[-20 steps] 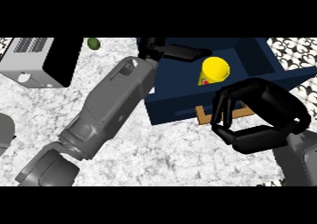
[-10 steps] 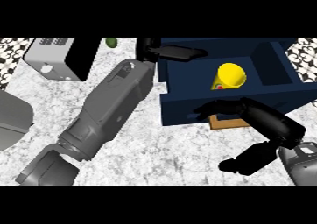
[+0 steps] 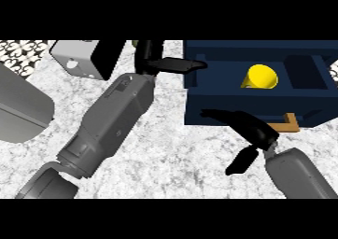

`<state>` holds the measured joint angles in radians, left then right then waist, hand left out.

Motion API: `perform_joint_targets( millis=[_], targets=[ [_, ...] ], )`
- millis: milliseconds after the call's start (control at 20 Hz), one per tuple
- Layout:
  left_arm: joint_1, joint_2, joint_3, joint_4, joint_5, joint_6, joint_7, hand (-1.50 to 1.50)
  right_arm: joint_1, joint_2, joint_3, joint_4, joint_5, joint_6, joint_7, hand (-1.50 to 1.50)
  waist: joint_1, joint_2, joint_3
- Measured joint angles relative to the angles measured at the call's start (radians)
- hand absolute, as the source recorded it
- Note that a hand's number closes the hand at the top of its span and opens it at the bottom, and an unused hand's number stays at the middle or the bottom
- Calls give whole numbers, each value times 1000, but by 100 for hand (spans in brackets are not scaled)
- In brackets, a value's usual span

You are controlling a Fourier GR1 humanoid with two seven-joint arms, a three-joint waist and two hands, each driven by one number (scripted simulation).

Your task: Pick up the cup, place it into the drawer and close the drawer

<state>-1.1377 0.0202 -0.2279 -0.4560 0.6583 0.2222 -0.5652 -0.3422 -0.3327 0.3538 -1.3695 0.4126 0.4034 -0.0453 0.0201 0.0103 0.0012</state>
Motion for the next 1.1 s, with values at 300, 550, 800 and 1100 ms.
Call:
perform_joint_targets(
  millis=[300,550,800,1100],
  targets=[
    [80,46,5,-79,5,-38,11,-150,-155,36,-28,366,91,-93,-133,150,47,-1,0],
    [150,83,0,-142,7,-77,25,-150,-285,45,-105,591,100,-175,-263,150,76,3,-1],
    [203,119,-2,-201,15,-115,43,-150,-417,16,-213,753,61,-220,-328,150,110,13,4],
    [250,151,-14,-246,16,-157,64,-150,-440,11,-264,820,10,-185,-379,150,126,14,9]
  ],
)
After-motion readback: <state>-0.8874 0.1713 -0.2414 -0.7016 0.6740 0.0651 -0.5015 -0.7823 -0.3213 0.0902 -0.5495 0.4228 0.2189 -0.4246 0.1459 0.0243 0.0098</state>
